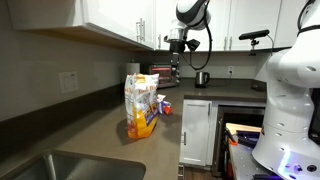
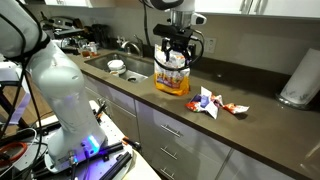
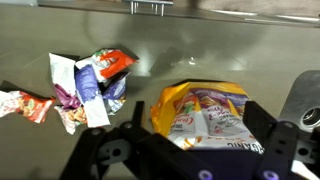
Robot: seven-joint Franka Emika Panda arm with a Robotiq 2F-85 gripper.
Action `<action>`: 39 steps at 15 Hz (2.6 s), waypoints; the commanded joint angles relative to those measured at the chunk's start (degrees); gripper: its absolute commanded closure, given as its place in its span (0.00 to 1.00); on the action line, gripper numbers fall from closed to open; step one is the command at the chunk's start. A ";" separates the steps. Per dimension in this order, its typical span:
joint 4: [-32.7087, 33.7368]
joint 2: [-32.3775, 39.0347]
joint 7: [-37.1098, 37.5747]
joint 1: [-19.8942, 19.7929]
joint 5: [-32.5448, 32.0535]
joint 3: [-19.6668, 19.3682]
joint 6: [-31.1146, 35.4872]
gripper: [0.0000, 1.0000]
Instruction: Remove one sachet from the pack and put it on the countertop
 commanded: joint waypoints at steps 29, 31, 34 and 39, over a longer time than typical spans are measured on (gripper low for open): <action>11.64 9.58 -1.15 1.16 2.23 11.74 -0.57 0.00; 11.27 9.91 -1.71 1.44 4.04 11.65 0.49 0.00; 10.16 10.94 -2.70 1.88 7.80 11.71 3.55 0.00; 8.81 14.06 -3.39 1.99 10.63 12.53 9.20 0.00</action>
